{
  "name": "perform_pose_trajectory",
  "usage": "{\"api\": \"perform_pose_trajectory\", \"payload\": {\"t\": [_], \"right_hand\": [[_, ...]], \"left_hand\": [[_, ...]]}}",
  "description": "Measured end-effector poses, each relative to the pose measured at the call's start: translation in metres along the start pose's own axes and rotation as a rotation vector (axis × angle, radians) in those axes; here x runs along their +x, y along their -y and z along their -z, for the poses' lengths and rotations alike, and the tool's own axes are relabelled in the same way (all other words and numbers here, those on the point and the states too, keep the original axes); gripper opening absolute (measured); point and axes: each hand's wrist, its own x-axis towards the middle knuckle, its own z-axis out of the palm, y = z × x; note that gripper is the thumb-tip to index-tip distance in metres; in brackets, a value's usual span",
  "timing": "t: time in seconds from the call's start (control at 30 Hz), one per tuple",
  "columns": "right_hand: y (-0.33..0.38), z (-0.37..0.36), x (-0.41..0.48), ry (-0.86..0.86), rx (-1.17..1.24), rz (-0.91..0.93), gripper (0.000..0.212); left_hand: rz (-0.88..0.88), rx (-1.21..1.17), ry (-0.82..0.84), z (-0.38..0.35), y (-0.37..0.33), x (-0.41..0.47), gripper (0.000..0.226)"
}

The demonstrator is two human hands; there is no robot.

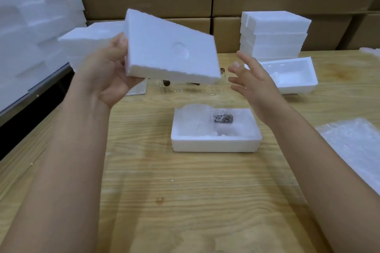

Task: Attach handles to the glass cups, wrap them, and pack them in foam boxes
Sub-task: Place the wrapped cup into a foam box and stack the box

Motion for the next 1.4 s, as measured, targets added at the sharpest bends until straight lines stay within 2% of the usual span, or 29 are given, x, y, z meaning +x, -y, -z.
{"api": "perform_pose_trajectory", "payload": {"t": [0.1, 0.17, 0.27, 0.37, 0.43, 0.5, 0.6, 0.67, 0.8, 1.17, 1.27, 1.33, 1.4], "right_hand": [[0.006, -0.001, 0.001, 0.012, 0.029, -0.067, 0.055], [0.011, 0.004, 0.003, -0.006, 0.166, -0.118, 0.046], [0.015, 0.013, -0.003, -0.085, 0.294, -0.177, 0.029], [0.009, 0.022, -0.016, -0.170, 0.306, -0.199, 0.009], [0.005, 0.028, -0.025, -0.226, 0.295, -0.186, 0.014], [0.000, 0.030, -0.034, -0.261, 0.278, -0.157, 0.023], [-0.011, 0.023, -0.041, -0.259, 0.272, -0.154, 0.023], [-0.016, 0.016, -0.041, -0.254, 0.288, -0.196, 0.021], [-0.022, 0.013, -0.040, -0.258, 0.311, -0.247, 0.003], [-0.034, 0.012, -0.052, -0.225, 0.335, -0.226, 0.011], [-0.038, 0.011, -0.053, -0.227, 0.400, -0.180, 0.022], [-0.040, 0.012, -0.055, -0.206, 0.411, -0.116, 0.017], [-0.041, 0.017, -0.055, -0.159, 0.373, -0.045, 0.016]], "left_hand": [[0.123, -0.151, 0.045, -0.003, 0.016, 0.002, 0.039], [0.180, -0.133, 0.113, -0.008, 0.025, 0.001, 0.041], [0.144, 0.041, 0.138, -0.018, 0.037, -0.002, 0.030], [0.071, 0.218, 0.071, -0.030, 0.050, -0.011, 0.037], [0.015, 0.375, 0.082, -0.032, 0.062, -0.021, 0.040], [-0.033, 0.487, 0.089, -0.027, 0.076, -0.029, 0.051], [-0.027, 0.447, 0.054, -0.021, 0.094, -0.035, 0.034], [-0.003, 0.394, 0.004, -0.021, 0.100, -0.036, 0.037], [-0.026, 0.372, -0.021, -0.021, 0.104, -0.033, 0.038], [-0.037, 0.445, 0.104, -0.013, 0.111, -0.038, 0.034], [-0.037, 0.437, 0.126, -0.013, 0.111, -0.041, 0.033], [-0.009, 0.445, 0.180, -0.010, 0.108, -0.043, 0.031], [0.056, 0.369, 0.281, -0.004, 0.105, -0.042, 0.050]]}}
